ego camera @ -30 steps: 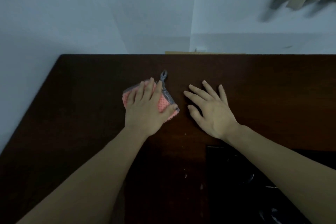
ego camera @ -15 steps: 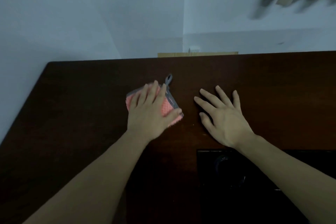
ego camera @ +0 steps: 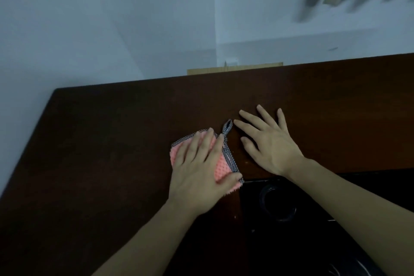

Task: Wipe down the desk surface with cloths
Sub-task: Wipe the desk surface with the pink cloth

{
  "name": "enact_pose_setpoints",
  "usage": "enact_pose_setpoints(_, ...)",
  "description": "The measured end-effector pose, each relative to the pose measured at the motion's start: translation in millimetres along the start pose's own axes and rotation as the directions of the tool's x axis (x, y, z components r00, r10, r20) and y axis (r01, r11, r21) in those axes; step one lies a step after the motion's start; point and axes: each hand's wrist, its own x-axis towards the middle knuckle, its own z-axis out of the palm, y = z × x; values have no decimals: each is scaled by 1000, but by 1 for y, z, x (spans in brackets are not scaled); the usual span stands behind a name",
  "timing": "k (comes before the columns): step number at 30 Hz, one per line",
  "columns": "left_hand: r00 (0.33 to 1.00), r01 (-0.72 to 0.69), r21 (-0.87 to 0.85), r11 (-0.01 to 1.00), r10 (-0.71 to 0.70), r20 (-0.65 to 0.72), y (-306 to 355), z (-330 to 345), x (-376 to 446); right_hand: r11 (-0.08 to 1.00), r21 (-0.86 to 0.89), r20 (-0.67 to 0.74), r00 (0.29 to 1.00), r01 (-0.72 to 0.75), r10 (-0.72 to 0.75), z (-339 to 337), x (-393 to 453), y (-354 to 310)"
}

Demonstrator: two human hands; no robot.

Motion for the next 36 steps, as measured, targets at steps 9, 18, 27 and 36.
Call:
enact_pose_setpoints(9, 988, 147, -35, 989, -148, -52, 22, -6, 78, 992, 79, -195, 974, -99, 113, -7, -28, 12)
enact_pose_setpoints(18, 997, -57, -240, 969, 42, -69, -3, -20, 26, 974, 80, -86, 972, -214, 220, -21, -34, -11)
enact_pose_setpoints(27, 984, 154, -254, 955, -171, -49, -73, -39, 8, 995, -95, 114, 993, 29, -18, 4, 21, -90)
enact_pose_setpoints(36, 989, 100, -232, 967, -123, -85, -63, -32, 26, 981, -196, 154, 987, -9, 40, 12, -3, -71)
